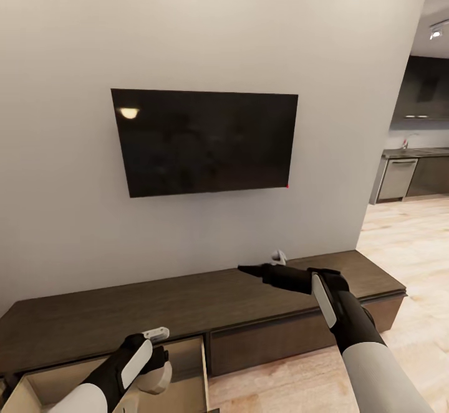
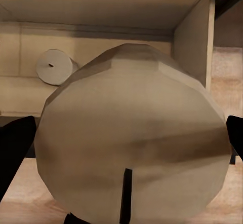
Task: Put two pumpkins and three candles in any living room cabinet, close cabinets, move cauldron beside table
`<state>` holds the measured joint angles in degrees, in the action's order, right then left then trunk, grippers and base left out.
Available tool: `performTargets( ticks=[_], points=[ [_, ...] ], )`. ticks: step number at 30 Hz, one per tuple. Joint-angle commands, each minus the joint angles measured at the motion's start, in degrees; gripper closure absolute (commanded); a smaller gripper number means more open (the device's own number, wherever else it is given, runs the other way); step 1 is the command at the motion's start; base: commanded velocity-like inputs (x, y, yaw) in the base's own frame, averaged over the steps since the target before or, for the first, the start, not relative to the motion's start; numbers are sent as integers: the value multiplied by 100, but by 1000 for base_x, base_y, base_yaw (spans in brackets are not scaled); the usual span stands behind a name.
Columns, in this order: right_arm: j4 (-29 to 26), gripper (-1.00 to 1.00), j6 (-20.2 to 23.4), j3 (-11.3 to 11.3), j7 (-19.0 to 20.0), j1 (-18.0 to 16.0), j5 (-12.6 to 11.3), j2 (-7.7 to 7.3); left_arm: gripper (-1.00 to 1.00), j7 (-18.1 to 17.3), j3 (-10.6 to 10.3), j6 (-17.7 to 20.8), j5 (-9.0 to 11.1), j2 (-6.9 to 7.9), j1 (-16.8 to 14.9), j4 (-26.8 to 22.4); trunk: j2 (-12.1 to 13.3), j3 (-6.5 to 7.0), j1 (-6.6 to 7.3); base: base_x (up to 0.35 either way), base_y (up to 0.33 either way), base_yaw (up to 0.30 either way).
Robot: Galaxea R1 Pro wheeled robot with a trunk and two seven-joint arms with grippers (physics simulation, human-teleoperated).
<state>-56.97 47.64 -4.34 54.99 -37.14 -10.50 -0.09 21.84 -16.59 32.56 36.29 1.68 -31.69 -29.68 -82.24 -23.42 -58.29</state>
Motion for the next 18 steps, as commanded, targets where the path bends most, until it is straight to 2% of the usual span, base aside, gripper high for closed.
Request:
performTargets(
  ticks=[1, 4, 7, 18],
  points=[
    [7, -100, 26, -5, 11, -4, -4, 0, 100, 48, -88, 13, 57, 8, -4, -12, -4, -7, 0, 0, 0, 0],
    [7, -100, 26, -5, 11, -4, 0, 0, 100, 48, -290, 14, 55, 8, -4, -10, -4, -7, 0, 77, 0, 0],
    [8, -100, 26, -5, 12, -4, 2, 0, 100, 45, -379, 10, 58, 6, -4, -11, -4, -7, 0, 83, 0, 0],
    [11, -100, 26, -5, 12, -4, -4, 0, 100, 39, -423, 5, 55, -1, -4, -3, -4, -7, 0, 79, 0, 0]
  ],
)
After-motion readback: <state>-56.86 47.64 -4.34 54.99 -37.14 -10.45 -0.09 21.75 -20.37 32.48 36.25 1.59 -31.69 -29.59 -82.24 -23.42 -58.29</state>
